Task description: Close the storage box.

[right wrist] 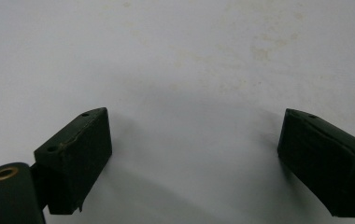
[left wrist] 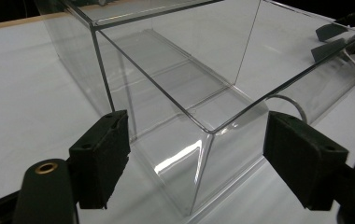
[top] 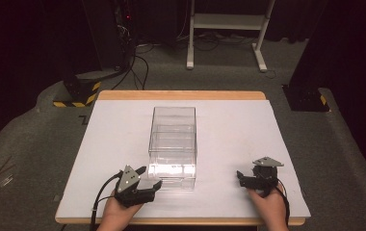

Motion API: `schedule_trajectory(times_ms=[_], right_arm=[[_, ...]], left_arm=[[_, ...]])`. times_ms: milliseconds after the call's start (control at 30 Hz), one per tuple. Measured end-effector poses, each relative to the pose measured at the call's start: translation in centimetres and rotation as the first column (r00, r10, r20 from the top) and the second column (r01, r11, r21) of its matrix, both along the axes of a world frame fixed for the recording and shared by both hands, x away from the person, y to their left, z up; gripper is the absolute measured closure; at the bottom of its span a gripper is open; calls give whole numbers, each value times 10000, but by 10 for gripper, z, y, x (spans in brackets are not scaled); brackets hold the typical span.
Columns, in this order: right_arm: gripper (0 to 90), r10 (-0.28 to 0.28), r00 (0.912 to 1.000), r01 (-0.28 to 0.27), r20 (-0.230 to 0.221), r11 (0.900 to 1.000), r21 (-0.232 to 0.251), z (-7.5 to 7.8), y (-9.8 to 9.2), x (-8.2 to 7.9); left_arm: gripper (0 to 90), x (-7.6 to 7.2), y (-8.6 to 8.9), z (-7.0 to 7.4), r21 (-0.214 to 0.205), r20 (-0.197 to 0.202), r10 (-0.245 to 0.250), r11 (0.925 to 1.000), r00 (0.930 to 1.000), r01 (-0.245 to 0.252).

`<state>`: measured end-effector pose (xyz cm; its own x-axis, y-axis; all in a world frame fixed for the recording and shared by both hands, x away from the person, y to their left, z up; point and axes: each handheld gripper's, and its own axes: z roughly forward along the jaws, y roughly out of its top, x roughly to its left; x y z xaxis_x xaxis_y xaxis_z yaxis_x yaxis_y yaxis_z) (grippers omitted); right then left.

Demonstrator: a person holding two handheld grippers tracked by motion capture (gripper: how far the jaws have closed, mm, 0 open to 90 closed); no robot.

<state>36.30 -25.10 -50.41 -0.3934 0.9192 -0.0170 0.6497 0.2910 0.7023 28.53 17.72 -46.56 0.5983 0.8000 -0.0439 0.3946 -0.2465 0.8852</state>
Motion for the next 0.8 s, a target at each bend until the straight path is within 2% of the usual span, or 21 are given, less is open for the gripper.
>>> schedule_trajectory(times_ms=[500, 800], right_arm=[[99, 0, 10000, 0, 0, 10000, 1, 0, 0, 0], [99, -14, 10000, 14, -10, 10000, 2, 0, 0, 0]], left_arm=[[232, 15, 1, 1, -62, -164, 125, 9999, 9998, -126], [239, 29, 3, 3, -355, -318, 311, 9989, 9990, -322]])
